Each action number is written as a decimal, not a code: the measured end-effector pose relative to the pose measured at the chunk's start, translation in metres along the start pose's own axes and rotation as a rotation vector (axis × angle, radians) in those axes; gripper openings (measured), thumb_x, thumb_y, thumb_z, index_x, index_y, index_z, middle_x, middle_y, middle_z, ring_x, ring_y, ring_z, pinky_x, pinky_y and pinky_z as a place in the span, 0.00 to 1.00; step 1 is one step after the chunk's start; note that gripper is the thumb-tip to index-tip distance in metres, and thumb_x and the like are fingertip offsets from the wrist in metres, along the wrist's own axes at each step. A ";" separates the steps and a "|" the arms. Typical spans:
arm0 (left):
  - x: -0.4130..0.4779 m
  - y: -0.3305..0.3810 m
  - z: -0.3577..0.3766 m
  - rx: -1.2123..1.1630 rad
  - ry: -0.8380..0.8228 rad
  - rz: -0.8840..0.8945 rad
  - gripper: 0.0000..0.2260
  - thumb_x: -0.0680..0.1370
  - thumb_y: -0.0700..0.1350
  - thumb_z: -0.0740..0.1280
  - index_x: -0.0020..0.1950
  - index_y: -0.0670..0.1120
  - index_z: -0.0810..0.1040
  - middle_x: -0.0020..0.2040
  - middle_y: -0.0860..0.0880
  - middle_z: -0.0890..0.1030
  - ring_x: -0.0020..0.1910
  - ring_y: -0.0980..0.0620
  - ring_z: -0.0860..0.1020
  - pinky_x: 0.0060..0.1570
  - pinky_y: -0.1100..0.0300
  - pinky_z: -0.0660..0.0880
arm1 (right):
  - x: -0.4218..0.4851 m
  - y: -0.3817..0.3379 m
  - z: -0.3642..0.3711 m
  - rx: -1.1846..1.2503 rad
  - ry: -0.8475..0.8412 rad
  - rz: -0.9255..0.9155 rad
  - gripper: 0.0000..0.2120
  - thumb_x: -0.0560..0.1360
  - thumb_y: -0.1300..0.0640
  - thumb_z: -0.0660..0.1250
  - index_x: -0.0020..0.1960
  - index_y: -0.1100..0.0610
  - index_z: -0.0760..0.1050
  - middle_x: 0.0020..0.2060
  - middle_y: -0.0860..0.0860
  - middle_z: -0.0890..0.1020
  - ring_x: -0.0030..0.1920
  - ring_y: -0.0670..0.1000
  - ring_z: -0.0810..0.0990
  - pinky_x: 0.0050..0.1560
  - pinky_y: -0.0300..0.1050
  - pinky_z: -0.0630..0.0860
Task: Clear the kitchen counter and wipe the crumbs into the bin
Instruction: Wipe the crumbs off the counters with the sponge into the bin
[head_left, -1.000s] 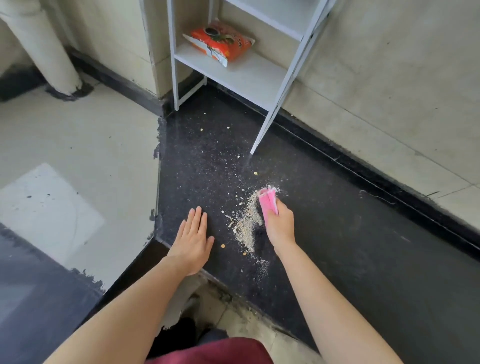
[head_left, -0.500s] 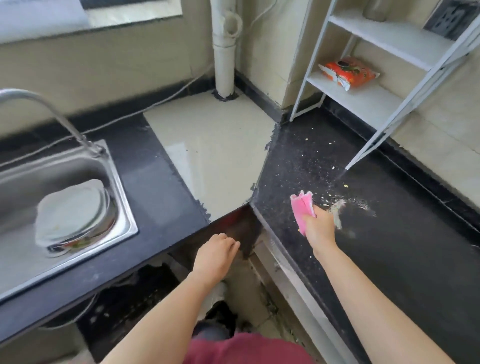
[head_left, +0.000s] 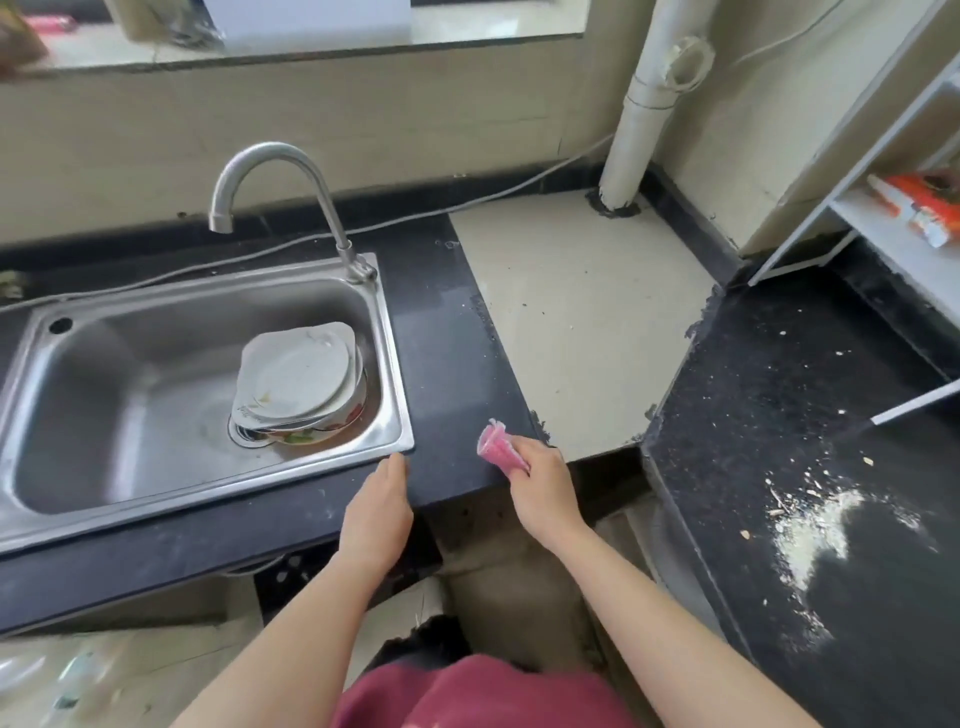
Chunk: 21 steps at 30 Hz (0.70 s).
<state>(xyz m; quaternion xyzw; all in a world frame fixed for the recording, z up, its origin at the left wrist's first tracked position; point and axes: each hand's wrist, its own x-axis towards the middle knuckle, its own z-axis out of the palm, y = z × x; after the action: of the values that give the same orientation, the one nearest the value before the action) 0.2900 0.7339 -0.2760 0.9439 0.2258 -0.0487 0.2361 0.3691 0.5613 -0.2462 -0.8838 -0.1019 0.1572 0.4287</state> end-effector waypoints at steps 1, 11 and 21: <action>0.009 -0.008 -0.006 -0.023 0.018 0.003 0.13 0.73 0.30 0.57 0.55 0.41 0.71 0.51 0.43 0.74 0.52 0.41 0.74 0.45 0.52 0.70 | 0.007 -0.008 0.017 -0.063 -0.021 -0.057 0.16 0.79 0.64 0.59 0.64 0.55 0.76 0.57 0.51 0.80 0.56 0.52 0.72 0.55 0.40 0.69; 0.084 -0.056 -0.015 0.176 -0.002 0.041 0.21 0.82 0.46 0.51 0.73 0.40 0.61 0.76 0.44 0.60 0.76 0.47 0.56 0.74 0.51 0.51 | 0.072 0.012 0.057 -0.577 -0.149 -0.442 0.31 0.70 0.73 0.62 0.72 0.57 0.67 0.69 0.53 0.71 0.63 0.59 0.73 0.60 0.55 0.71; 0.097 -0.062 -0.005 0.074 -0.105 -0.056 0.22 0.82 0.51 0.47 0.73 0.45 0.66 0.74 0.48 0.66 0.75 0.50 0.59 0.73 0.54 0.56 | 0.140 -0.022 0.025 -0.385 0.200 -0.156 0.23 0.77 0.70 0.57 0.68 0.55 0.71 0.68 0.48 0.73 0.61 0.55 0.72 0.63 0.44 0.66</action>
<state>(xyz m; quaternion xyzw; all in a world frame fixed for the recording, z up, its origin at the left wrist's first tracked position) 0.3484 0.8243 -0.3174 0.9413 0.2376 -0.1133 0.2112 0.4891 0.6365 -0.2702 -0.9500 -0.1552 0.0129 0.2708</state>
